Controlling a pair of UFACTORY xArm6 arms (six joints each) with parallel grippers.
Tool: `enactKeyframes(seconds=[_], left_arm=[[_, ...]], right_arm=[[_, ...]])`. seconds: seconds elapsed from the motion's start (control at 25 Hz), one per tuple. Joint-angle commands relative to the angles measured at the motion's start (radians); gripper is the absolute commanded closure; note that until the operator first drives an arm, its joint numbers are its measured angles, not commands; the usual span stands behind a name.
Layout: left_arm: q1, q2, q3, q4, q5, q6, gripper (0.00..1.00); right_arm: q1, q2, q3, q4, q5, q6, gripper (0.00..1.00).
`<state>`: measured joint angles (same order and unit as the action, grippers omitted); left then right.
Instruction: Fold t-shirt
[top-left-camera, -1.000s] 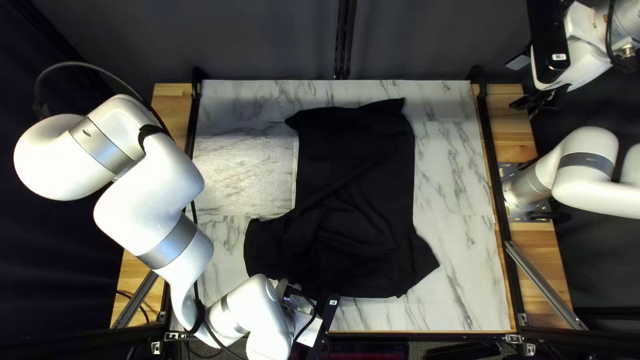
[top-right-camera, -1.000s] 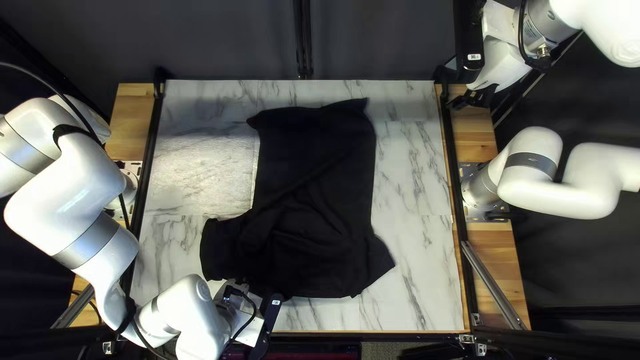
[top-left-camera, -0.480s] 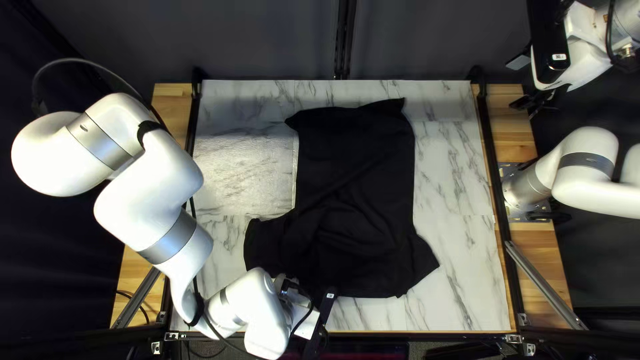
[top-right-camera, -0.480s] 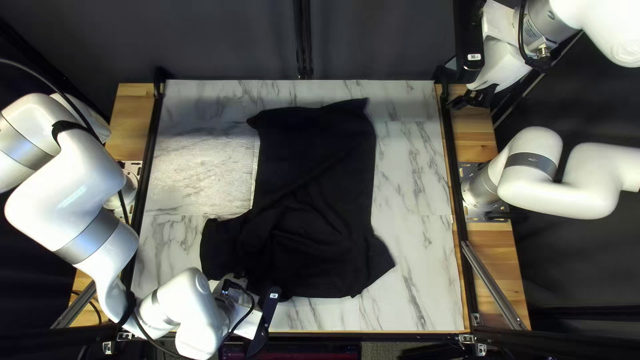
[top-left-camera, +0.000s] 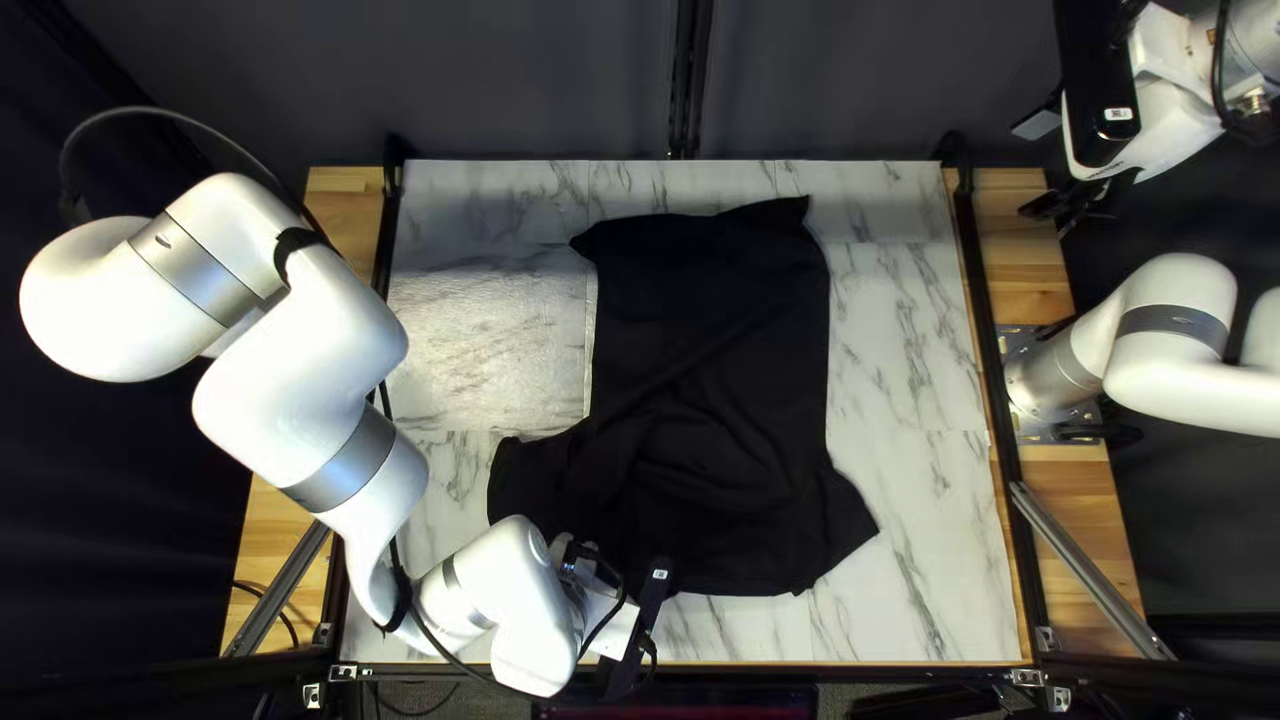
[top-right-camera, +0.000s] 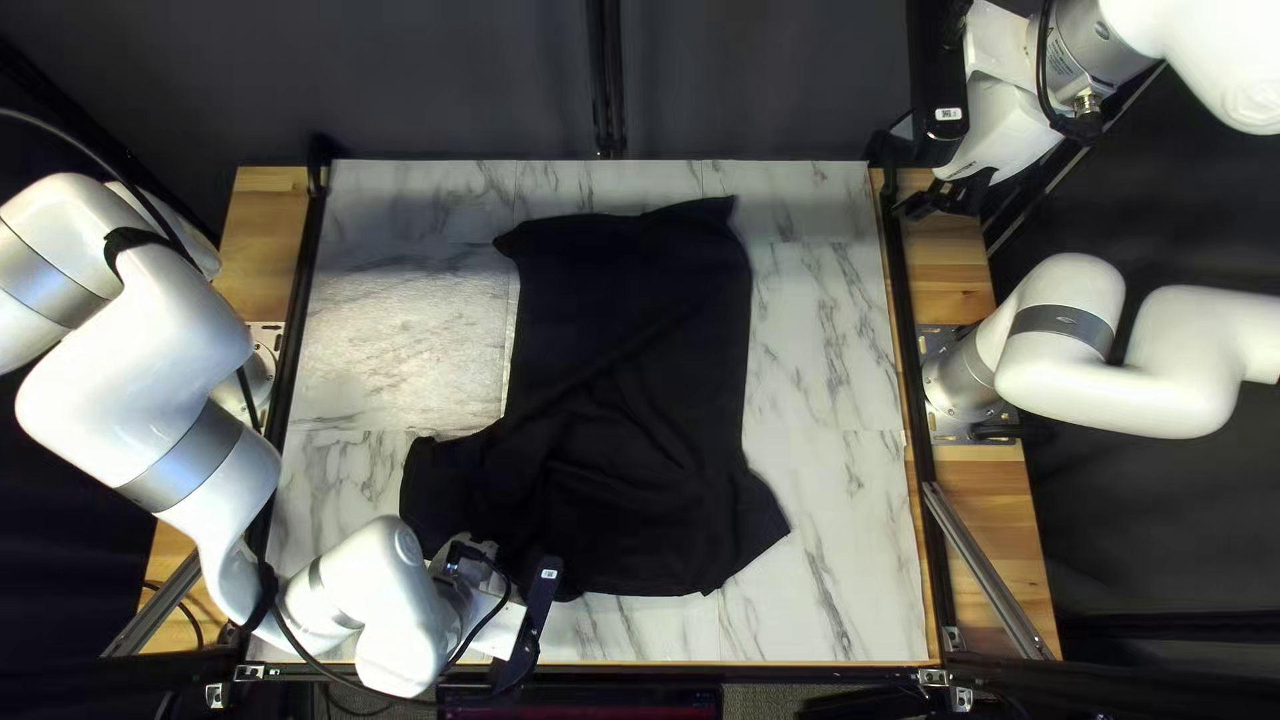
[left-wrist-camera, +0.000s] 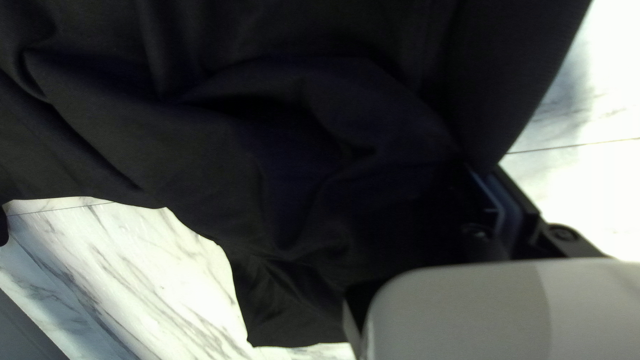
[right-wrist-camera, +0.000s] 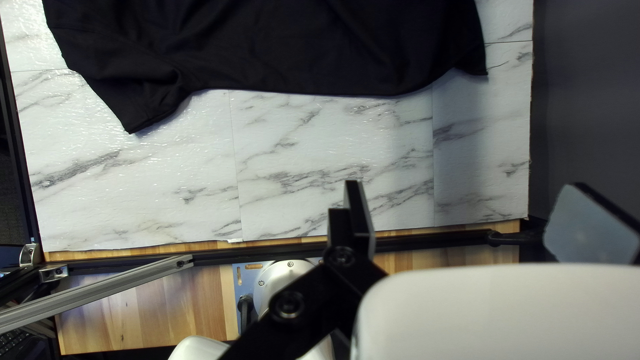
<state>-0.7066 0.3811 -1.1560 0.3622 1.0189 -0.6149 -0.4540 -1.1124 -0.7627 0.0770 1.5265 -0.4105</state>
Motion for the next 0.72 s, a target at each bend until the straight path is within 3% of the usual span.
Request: enactKeyframes(seconds=[0.04,0.12,0.28,0.48,0.56,0.72], left_arm=[[-0.012,-0.003,-0.074,-0.004,0.081,0.029,0.79],[-0.013,0.004,-0.104,-0.007,0.097,0.042,0.78],[-0.01,0.002,-0.127,-0.018,0.086,0.053,0.92],[0.002,0.004,-0.129,-0.022,0.018,0.07,0.85],[0.01,0.005,-0.126,-0.024,-0.012,0.079,0.89],[0.028,0.012,-0.138,-0.034,-0.074,0.118,0.87]], right_arm=[[0.0,0.0,0.0,0.0,0.0,0.0,0.0],[0.0,0.0,0.0,0.0,0.0,0.0,0.0],[0.0,0.0,0.0,0.0,0.0,0.0,0.0],[0.0,0.0,0.0,0.0,0.0,0.0,0.0],[0.0,0.0,0.0,0.0,0.0,0.0,0.0],[0.0,0.0,0.0,0.0,0.0,0.0,0.0]])
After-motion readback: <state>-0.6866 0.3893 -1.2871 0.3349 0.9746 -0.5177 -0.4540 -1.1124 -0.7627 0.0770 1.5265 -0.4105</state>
